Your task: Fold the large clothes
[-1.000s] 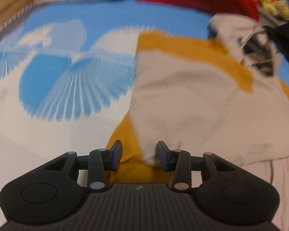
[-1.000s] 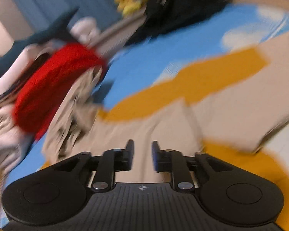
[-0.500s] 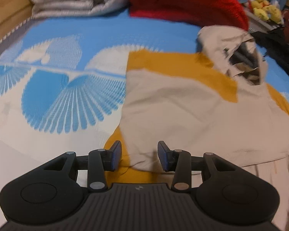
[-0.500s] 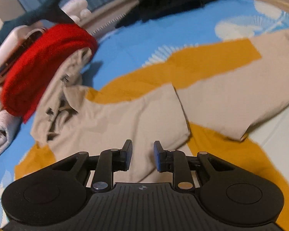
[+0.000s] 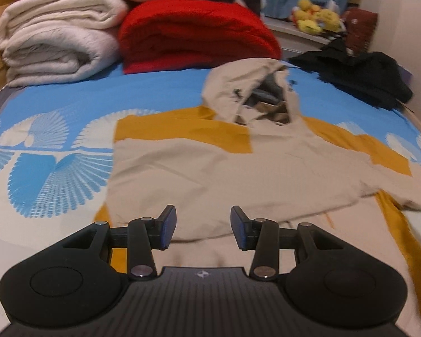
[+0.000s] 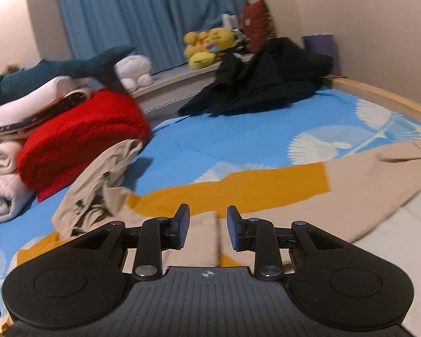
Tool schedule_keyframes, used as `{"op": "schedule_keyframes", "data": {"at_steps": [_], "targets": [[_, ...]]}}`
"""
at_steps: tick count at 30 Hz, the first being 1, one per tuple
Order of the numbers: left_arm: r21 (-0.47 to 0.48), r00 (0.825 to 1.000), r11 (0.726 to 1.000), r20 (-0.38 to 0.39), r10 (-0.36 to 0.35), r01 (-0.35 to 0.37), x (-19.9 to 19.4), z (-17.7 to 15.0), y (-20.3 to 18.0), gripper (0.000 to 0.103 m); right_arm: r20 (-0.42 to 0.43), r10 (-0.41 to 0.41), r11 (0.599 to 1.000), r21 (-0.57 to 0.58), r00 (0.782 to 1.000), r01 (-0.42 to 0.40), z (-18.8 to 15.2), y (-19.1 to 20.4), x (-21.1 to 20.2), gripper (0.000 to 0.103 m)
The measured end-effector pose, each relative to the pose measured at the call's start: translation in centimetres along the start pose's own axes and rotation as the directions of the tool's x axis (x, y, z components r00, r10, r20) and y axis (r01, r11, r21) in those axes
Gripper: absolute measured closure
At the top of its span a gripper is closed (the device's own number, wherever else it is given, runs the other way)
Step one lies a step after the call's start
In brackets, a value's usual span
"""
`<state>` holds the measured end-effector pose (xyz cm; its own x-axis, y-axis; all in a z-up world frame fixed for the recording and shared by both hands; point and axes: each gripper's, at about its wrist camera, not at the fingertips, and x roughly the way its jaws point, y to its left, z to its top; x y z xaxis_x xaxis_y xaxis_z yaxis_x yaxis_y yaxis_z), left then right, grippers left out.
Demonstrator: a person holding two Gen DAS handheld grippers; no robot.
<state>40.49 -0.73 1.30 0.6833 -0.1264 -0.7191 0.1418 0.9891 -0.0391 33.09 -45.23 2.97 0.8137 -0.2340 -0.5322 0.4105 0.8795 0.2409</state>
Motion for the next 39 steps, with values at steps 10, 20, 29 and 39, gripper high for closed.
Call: {"op": "schedule_keyframes", "data": {"at_steps": [10,20,29,39], "targets": [[0.045,0.999,0.999,0.015,-0.031,0.03,0.3,-0.8,-3.3,0.056,0.037,-0.076,0.997,0.036,0.996,0.075,1.3,-7.5,-1.6,0.073],[0.059,1.0,0.998,-0.001,-0.031,0.031,1.9,-0.6,-3.9,0.056,0.028,-0.152,0.97,0.197,0.988,0.144,2.0,-16.8,-0.2,0.083],[0.053,0.999,0.998,-0.013,-0.035,0.035,2.5,-0.4,-3.5,0.056,0.051,-0.221,0.901,0.392,0.974,0.184,1.9,-29.0,2.2,0.082],[0.063,0.999,0.998,-0.031,-0.019,0.021,3.3,-0.8,-3.0,0.056,-0.087,-0.262,0.809,0.523,0.961,0.268,-1.7,-34.4,8.4,0.076]]}}
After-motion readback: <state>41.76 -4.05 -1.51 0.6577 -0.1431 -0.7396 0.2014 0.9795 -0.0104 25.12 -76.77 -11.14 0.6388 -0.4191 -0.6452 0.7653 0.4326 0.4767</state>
